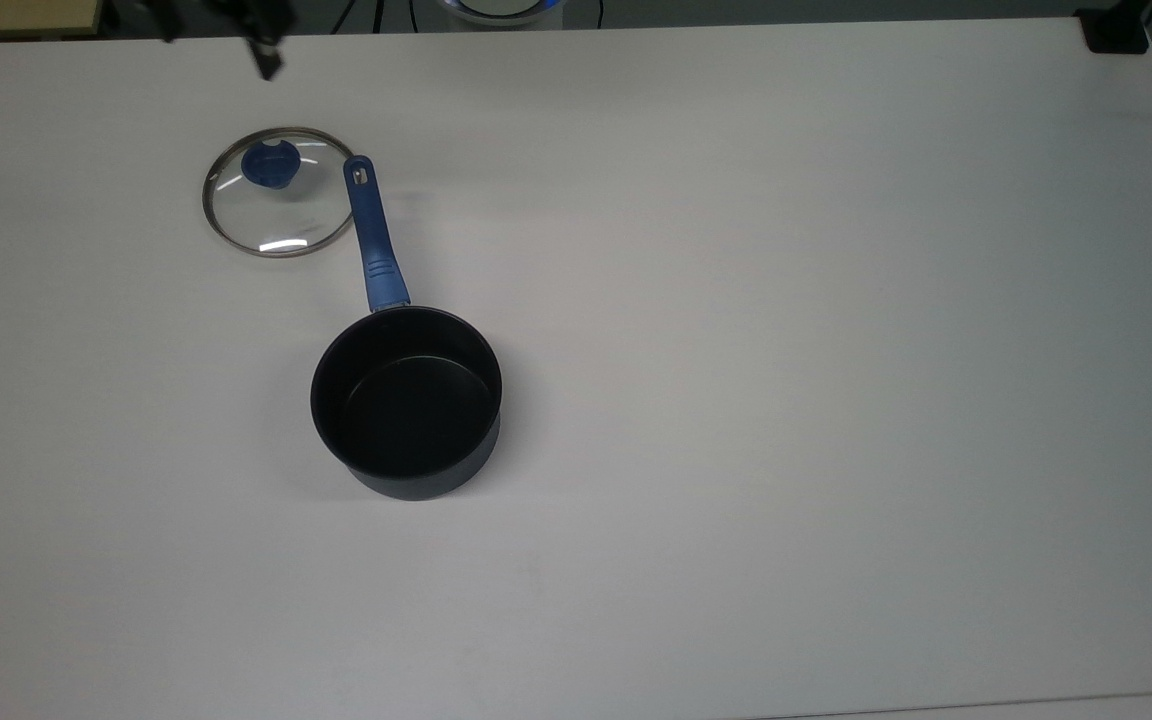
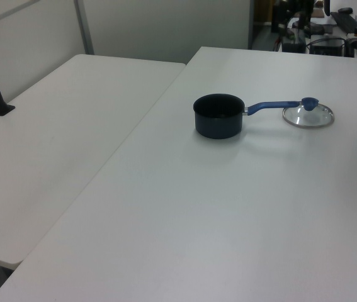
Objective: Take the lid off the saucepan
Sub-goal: 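Open the gripper and raise it away from the lid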
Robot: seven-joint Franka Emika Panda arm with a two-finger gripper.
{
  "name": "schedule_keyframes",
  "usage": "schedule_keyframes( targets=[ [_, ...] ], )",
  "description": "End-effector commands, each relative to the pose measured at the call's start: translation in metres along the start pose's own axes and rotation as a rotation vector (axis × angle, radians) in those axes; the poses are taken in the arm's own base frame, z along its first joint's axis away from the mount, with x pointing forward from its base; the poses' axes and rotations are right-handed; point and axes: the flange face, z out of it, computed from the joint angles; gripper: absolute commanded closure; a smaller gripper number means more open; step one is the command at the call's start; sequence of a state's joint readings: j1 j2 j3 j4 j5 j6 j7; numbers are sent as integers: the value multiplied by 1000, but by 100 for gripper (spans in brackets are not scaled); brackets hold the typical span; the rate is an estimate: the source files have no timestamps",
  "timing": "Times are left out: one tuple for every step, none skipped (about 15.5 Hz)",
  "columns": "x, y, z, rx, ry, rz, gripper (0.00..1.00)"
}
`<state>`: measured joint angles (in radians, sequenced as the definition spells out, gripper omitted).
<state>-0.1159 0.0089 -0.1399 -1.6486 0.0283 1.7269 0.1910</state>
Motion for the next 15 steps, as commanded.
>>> schedule_keyframes(
  targets=[
    [-9,-41,0,-8,-10,0,0],
    [-14,-60,2,-39,3,-62,0],
    [-17,-72,3,-88,18,-132,0],
    [-18,-78,5,-113,24,-192,0],
    [-17,-79,6,-113,26,-228,0],
    [-17,-81,5,-111,32,-265,0],
    [-16,-81,6,-113,31,-317,0],
    [-16,-80,6,-113,28,-368,0],
    [-15,-76,5,-108,26,-388,0],
    [-15,-75,3,-106,29,-384,0],
    [-14,-75,3,-106,31,-378,0],
    [-14,-74,2,-101,32,-372,0],
    [-15,-75,1,-90,32,-366,0],
    [-16,-76,0,-81,32,-363,0],
    [-16,-76,0,-82,29,-362,0]
  ],
)
